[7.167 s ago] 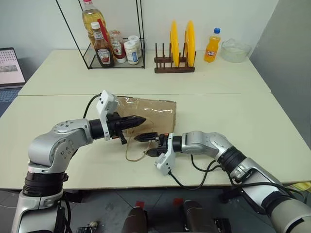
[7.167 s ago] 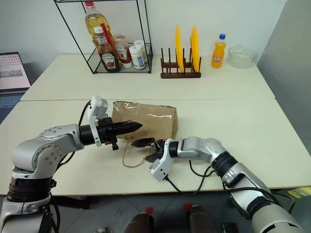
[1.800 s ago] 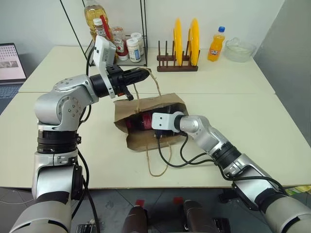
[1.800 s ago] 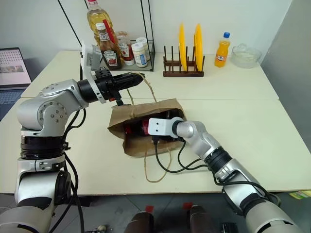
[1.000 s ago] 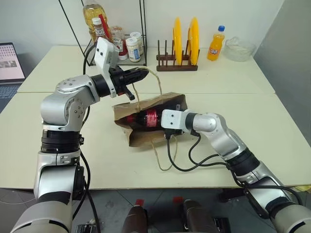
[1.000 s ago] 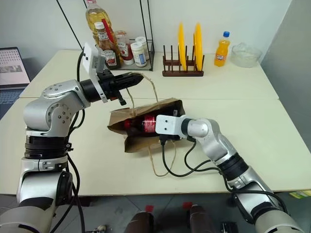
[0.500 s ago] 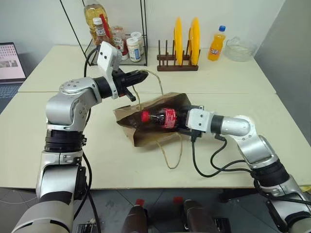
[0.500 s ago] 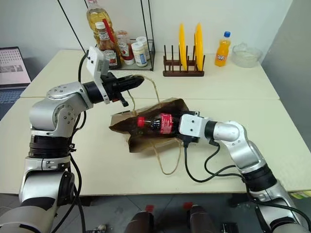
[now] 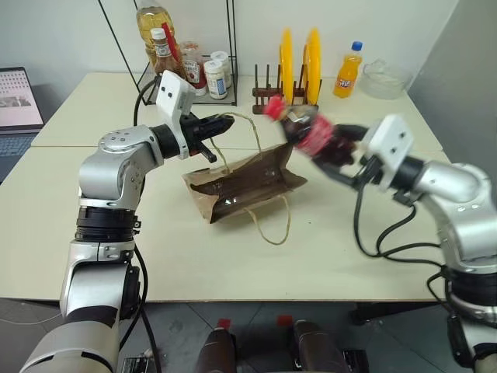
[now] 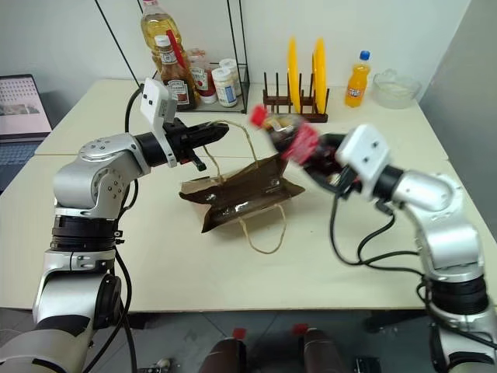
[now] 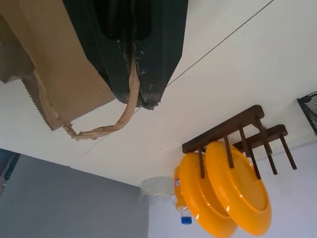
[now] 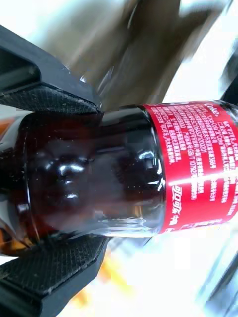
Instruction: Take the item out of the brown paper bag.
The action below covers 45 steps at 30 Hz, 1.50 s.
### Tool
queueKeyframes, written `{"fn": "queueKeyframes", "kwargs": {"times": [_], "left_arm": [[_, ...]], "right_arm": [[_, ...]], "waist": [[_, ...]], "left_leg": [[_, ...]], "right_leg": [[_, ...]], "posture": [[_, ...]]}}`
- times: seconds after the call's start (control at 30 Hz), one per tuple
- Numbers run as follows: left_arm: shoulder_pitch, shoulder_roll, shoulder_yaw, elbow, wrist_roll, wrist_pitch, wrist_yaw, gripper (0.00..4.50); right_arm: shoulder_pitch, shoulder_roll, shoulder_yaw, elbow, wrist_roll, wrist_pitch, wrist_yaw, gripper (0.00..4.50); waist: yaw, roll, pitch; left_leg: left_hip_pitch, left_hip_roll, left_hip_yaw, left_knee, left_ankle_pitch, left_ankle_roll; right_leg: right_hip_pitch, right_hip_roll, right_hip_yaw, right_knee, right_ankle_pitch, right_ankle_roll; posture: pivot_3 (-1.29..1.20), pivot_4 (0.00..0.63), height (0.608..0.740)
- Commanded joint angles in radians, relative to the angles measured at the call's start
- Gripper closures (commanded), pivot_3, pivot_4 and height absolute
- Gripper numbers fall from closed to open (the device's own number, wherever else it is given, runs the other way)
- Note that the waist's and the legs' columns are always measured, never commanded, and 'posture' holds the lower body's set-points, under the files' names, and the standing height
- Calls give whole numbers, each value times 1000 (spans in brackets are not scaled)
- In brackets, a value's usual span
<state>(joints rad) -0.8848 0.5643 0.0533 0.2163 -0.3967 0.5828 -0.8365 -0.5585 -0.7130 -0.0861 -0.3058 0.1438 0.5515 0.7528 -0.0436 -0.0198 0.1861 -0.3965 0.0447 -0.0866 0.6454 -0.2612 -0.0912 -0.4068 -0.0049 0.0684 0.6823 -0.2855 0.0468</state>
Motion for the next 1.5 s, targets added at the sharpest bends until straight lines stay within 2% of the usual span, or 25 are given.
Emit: {"fn": "queueKeyframes", "kwargs": {"times": [0.03, 0.17, 0.33, 0.57, 0.77, 0.87, 0.9, 1.13, 1.3, 1.43, 1.5], "left_arm": [[-30, 7, 8, 3, 16, -29, 5, 4500], [-37, 0, 6, 13, 26, -39, 4, 4500], [-31, -2, 6, 1, 28, -40, 2, 4500], [-16, 0, 13, -16, 27, -35, 11, 4500], [0, 3, 16, -31, 21, -32, 19, 4500], [-1, 5, 17, -30, 21, -33, 21, 4500], [-2, 6, 18, -28, 21, -33, 21, 4500], [-16, 1, 25, 9, 35, -55, 42, 4500], [-43, 9, 20, 85, 83, -96, 84, 4500], [-95, 6, 28, 217, 139, -154, 149, 4500], [-110, 3, 39, 231, 122, -147, 135, 4071]], "right_arm": [[-15, -97, -26, 119, -64, 60, -38, 1282], [4, -185, 48, 259, -119, 8, 15, 1282], [1, -227, 157, 342, -134, 18, 130, 1282], [-35, -203, 234, 456, -171, 1, 161, 1282], [-45, -171, 245, 537, -178, -32, 157, 1282], [-39, -172, 237, 553, -176, -50, 155, 243], [-37, -174, 226, 545, -163, -48, 164, 23], [0, -173, 109, 375, -45, 20, 177, 23], [24, -122, 2, 209, 31, 104, 94, 23], [64, -22, -56, 82, 60, 160, -32, 23], [106, 13, -52, 31, 53, 175, -75, 0]], "waist": [[5, 0, 0], [6, 1, 1], [-8, 1, 1], [-13, 2, 1], [-15, 2, 1], [-14, 2, 1], [-13, 2, 1], [-13, 2, 1], [-12, 2, 1], [-11, 2, 1], [-10, 2, 1]], "left_leg": [[0, 0, 0, 0, 0, 0], [0, 0, 1, 0, 0, 0], [0, 0, 2, 0, 0, 0], [0, 0, 2, 0, 0, 0], [1, 0, 2, 0, 0, 0], [1, 0, 2, 1, 0, 0], [1, 0, 2, 2, 0, 0], [1, 0, 2, 1, 0, 0], [1, 0, 2, 1, 0, 0], [1, 0, 1, 1, 0, 0], [0, 0, 1, 1, 0, 0]], "right_leg": [[0, 0, 0, 0, 0, 0], [0, 0, 1, 0, 0, 0], [0, 0, 1, 0, 0, 0], [0, 0, 1, 0, 0, 0], [0, 0, 2, 0, 0, 1], [1, 0, 2, 0, 1, 2], [1, 0, 2, 0, 1, 2], [1, 0, 2, 0, 1, 2], [1, 0, 1, 0, 1, 2], [1, 0, 1, 0, 1, 2], [1, 0, 1, 0, 1, 2]], "posture": [[0, 150, 740], [0, 150, 740], [0, 150, 740], [0, 150, 740], [0, 150, 740], [0, 150, 740], [0, 150, 740], [0, 150, 740], [0, 150, 740], [0, 150, 740], [0, 150, 740]]}}
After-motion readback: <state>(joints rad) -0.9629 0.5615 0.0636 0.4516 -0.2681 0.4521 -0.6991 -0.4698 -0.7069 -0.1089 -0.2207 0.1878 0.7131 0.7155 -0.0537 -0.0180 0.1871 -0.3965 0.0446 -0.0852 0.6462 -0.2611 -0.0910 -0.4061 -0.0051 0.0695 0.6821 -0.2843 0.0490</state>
